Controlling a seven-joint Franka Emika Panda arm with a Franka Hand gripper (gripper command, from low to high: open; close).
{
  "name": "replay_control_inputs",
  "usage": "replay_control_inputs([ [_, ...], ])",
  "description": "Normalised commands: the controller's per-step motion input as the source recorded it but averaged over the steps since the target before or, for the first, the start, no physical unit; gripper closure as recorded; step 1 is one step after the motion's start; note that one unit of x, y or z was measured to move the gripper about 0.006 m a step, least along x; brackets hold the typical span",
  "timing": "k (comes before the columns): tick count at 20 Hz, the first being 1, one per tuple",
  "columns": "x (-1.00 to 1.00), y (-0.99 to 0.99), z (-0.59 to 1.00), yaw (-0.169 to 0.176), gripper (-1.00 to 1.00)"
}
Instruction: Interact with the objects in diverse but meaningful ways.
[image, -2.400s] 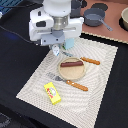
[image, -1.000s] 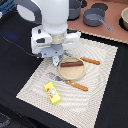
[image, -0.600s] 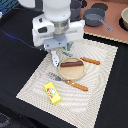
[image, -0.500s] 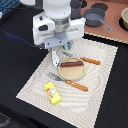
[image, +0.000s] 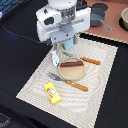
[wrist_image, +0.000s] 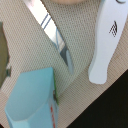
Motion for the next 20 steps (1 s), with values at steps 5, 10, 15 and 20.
replay_control_inputs([
  [5,0.24,-0.22,0.27,0.107,-1.00],
  [10,0.25,-0.15,0.18,0.105,-1.00],
  [15,0.30,-0.14,0.04,0.101,-1.00],
  [20,0.37,-0.22,0.00,0.097,-1.00],
])
